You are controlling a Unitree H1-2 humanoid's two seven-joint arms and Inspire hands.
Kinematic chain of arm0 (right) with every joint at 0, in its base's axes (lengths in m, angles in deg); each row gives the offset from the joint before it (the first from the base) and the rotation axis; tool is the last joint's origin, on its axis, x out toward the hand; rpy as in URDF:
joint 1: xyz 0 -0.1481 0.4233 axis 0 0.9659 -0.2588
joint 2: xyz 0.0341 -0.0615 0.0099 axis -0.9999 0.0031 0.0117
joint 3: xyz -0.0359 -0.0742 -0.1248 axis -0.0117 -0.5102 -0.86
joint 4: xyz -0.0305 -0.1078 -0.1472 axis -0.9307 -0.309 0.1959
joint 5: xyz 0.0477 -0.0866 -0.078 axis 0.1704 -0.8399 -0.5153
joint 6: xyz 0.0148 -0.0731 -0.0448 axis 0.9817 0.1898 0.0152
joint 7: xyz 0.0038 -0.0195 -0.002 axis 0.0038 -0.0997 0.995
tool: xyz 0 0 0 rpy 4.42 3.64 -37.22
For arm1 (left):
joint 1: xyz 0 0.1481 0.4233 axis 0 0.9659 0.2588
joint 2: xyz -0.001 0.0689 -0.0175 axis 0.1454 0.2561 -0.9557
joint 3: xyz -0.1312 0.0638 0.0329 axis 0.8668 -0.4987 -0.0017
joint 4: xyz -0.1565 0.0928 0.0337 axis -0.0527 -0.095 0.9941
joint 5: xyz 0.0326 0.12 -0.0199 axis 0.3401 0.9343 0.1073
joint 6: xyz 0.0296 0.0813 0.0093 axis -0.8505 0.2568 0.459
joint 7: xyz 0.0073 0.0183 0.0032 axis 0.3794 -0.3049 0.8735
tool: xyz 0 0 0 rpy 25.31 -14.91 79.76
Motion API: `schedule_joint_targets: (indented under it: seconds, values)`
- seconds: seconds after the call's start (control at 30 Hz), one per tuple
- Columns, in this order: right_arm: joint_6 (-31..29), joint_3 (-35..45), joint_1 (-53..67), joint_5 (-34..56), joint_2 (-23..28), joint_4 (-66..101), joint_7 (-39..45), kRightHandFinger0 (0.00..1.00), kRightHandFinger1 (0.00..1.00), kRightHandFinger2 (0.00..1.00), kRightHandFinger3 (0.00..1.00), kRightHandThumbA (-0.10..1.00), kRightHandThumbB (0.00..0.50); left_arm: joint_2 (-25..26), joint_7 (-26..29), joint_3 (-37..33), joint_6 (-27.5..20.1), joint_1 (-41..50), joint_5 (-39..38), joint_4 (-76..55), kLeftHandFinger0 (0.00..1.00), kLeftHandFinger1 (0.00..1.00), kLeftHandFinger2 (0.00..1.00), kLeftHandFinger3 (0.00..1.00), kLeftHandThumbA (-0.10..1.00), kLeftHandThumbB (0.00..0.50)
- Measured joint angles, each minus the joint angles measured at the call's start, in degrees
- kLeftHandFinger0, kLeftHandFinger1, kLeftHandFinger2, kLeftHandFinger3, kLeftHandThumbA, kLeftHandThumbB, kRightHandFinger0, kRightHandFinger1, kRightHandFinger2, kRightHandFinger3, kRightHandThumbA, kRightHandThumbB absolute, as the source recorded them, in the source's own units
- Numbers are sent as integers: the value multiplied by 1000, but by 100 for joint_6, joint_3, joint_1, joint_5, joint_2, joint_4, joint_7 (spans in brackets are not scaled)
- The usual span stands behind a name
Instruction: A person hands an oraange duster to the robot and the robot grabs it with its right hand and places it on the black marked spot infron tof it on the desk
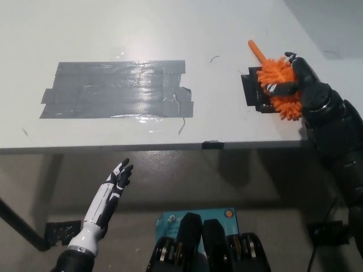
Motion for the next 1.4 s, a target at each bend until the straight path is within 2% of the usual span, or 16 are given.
schedule_joint_targets:
  seconds: [0.27, 0.37, 0.47, 0.5, 0.53, 0.57, 0.6, 0.7, 0.8, 0.87, 0.9, 0.93, 0.97, 1.07, 1.3, 1.4]
  values:
    - [-59, 139, 154, -71, 10, 952, -570, 1000, 1000, 1000, 1000, 824, 436, 0, -1, -1, 45, -2, 2, -9, 1000, 1000, 1000, 1000, 944, 180]
    - [-126, 344, 299, -65, 24, 1616, -797, 1000, 1000, 1000, 1000, 885, 444, -1, -1, -1, 62, -2, 2, -9, 1000, 1000, 1000, 1000, 944, 174]
    - [-158, 513, 408, -74, 65, 2224, -966, 1000, 1000, 1000, 1000, 904, 424, 0, 0, -1, 75, -2, 2, -9, 1000, 1000, 1000, 1000, 951, 175]
    - [-178, 593, 447, -69, 94, 2494, -1020, 1000, 1000, 1000, 1000, 992, 428, -1, 0, -1, 81, -1, 2, -7, 1000, 1000, 1000, 1000, 953, 178]
    - [-186, 636, 466, -62, 105, 2666, -1033, 1000, 1000, 1000, 1000, 998, 412, -1, 0, -1, 86, -1, 1, -6, 1000, 1000, 1000, 1000, 954, 178]
    - [-191, 670, 484, -57, 113, 2786, -1041, 1000, 1000, 1000, 1000, 1000, 481, -1, 0, -1, 89, -1, 1, -6, 1000, 1000, 1000, 1000, 955, 179]
    - [-197, 712, 517, -53, 123, 2966, -1048, 1000, 1000, 1000, 1000, 1000, 432, -1, 0, -1, 94, -1, 1, -5, 1000, 1000, 1000, 1000, 956, 179]
    - [-197, 803, 675, -33, 144, 3634, -1044, 1000, 1000, 1000, 1000, 1000, 372, -4, 0, -1, 108, 2, 0, 2, 1000, 1000, 1000, 1000, 967, 191]
    - [-188, 823, 907, 19, 143, 4178, -1015, 1000, 1000, 1000, 1000, 1000, 420, -8, 0, 0, 116, 10, -1, 5, 1000, 1000, 1000, 1000, 962, 178]
    - [-188, 823, 1172, 61, 135, 4637, -983, 1000, 1000, 1000, 1000, 1000, 408, -9, 0, -1, 120, 23, -2, 13, 1000, 1000, 1000, 1000, 959, 178]
    - [-189, 821, 1394, 76, 131, 4935, -962, 1000, 1000, 1000, 1000, 1000, 471, -11, 0, 0, 120, 30, -2, 18, 1000, 1000, 1000, 1000, 959, 178]
    - [-189, 818, 1552, 82, 124, 5125, -948, 1000, 1000, 1000, 1000, 1000, 420, -11, 0, -1, 120, 36, -2, 21, 1000, 1000, 1000, 1000, 959, 179]
    - [-190, 815, 1647, 87, 120, 5229, -941, 1000, 1000, 1000, 1000, 1000, 404, -11, 0, 0, 120, 41, -2, 24, 1000, 1000, 1000, 1000, 958, 179]
    - [-195, 788, 2293, 130, 112, 5857, -900, 1000, 1000, 1000, 1000, 1000, 386, -16, 1, -1, 120, 71, -2, 35, 1000, 1000, 1000, 1000, 966, 182]
    - [-303, 664, 3658, 219, 110, 6931, -822, 1000, 1000, 1000, 1000, 1000, 352, -28, 0, -7, 120, 188, -2, 46, 1000, 1000, 1000, 1000, 912, 137]
    - [-622, 495, 4794, 316, 108, 7481, -785, 1000, 1000, 1000, 1000, 1000, 294, -30, 0, -10, 119, 344, -2, 114, 1000, 1000, 1000, 1000, 912, 162]
